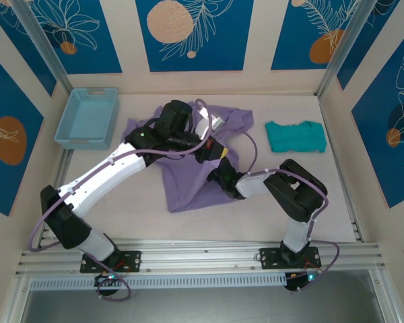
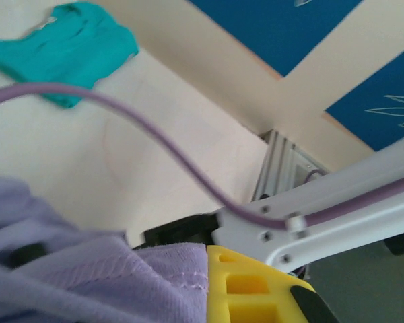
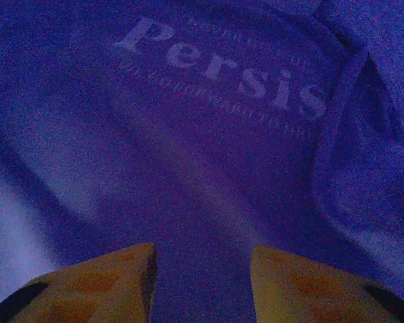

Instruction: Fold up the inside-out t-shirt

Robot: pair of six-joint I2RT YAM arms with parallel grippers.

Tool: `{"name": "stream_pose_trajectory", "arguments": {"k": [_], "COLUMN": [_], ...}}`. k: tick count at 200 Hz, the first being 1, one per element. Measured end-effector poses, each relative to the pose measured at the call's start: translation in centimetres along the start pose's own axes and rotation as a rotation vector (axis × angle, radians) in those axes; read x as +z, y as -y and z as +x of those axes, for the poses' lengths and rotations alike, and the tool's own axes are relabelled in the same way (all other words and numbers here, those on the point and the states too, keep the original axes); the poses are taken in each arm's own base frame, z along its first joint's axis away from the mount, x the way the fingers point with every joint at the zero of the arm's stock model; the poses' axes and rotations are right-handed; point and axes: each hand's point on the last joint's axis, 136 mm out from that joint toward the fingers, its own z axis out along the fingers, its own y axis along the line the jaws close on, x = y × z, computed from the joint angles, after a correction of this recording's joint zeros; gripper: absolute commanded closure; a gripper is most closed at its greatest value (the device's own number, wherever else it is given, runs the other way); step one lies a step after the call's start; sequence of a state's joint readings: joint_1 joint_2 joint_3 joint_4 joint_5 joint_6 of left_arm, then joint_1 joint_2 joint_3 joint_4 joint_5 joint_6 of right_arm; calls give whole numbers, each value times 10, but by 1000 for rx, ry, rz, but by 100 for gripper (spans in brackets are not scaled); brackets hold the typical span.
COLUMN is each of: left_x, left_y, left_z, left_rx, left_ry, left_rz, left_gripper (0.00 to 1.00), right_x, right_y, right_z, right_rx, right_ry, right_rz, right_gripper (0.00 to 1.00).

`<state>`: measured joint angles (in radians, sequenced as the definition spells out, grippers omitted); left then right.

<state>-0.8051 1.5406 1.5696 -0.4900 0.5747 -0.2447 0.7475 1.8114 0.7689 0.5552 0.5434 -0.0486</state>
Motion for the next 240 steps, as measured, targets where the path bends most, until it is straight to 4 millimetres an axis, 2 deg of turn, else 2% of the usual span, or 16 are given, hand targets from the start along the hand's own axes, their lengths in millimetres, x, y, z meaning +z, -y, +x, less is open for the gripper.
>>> {"name": "stream_pose_trajectory", "arguments": {"k": [44,77,112,151,180,195,218,240], "left_x": [0,-8,-20,-33,-52,-60,-71,-89], "left_y": [39,56,73,91,98,92,73,44], "left_z": [-18,-32,-54,-79,-98,-104,-108,-107], "left_rx": [61,90,119,166,236,256,262,239], "left_ry": [21,48,93,139,194,221,257,303], "left_rz": [93,131,169,187,134,71,-37,-162], "left_gripper": [100,100,100,100,100,100,100,100], "right_x": [9,18,33,42,37,34,31,29], "right_y": [1,4,5,10,12,10,7,4], "right_z": [-10,-22,-22,-7,11,16,23,29], "right_rx": [28,57,87,118,139,150,166,177], "right_ry": [-25,-46,-109,-224,-325,-373,-445,-490], "right_rz": [7,16,23,33,24,6,-24,-70], "right_gripper": [51,45,37,23,24,31,64,91]}}
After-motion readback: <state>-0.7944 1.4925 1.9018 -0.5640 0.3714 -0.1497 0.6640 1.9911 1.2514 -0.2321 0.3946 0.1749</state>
